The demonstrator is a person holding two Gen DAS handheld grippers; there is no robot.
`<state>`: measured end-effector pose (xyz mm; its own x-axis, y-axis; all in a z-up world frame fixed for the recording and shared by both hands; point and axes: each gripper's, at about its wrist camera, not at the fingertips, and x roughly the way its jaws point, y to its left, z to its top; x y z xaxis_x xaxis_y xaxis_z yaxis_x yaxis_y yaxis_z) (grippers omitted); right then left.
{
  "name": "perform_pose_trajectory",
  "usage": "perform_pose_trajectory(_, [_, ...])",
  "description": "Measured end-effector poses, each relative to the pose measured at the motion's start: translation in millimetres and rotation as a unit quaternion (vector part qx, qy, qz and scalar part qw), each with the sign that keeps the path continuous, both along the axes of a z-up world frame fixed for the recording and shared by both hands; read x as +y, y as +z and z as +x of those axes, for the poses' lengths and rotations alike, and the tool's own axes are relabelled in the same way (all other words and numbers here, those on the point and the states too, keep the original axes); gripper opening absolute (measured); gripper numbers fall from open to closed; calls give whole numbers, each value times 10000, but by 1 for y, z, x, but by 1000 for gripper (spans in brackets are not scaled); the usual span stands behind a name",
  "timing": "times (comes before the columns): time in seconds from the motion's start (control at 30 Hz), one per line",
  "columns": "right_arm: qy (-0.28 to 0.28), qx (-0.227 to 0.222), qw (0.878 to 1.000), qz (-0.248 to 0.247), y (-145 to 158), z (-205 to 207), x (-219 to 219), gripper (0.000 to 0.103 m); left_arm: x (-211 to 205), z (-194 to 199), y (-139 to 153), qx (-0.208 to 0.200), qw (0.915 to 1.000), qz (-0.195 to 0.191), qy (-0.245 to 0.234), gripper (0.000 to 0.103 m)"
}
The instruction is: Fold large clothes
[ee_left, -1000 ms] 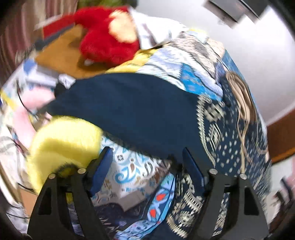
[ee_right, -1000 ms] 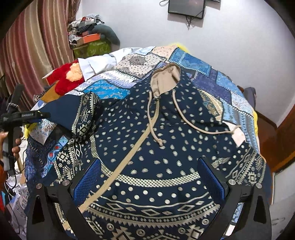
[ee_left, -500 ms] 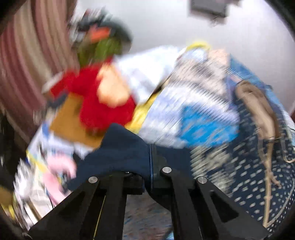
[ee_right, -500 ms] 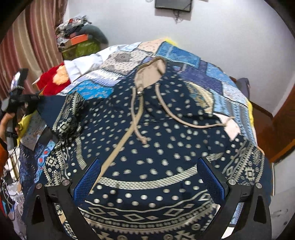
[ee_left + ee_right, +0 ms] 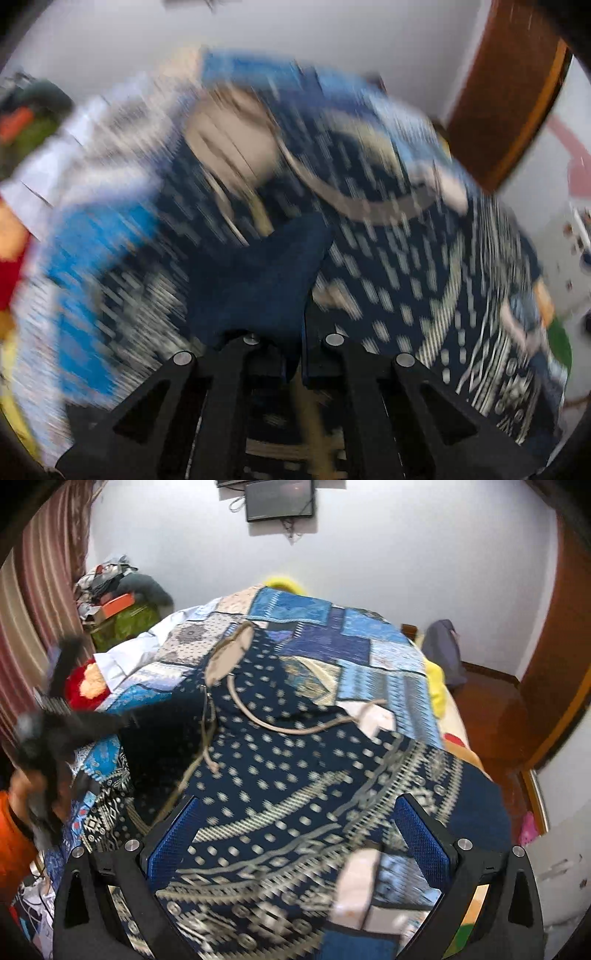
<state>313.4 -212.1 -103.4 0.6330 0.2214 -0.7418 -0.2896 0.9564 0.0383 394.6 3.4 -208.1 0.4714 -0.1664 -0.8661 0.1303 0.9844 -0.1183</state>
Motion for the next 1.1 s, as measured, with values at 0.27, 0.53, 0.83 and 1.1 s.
perform_pose_trajectory(0.27, [69, 390, 9990, -192, -18, -8, -13, 103, -12, -46, -15, 148, 9989, 201, -405, 43])
perform_pose_trajectory(0.53, [650, 452, 9965, -274, -27, 6, 56, 103, 83, -81, 28, -463, 9962, 687, 264, 70])
perform_pose_trajectory(0.83, [1831, 747, 9771, -786, -64, 38, 184, 103, 187, -88, -28, 118, 9900, 350, 1360, 69])
perform_pose_trajectory(1.1, [2377, 1283, 9547, -1244, -130, 81, 275, 88, 191, -79, -66, 221, 9921, 36, 1234, 49])
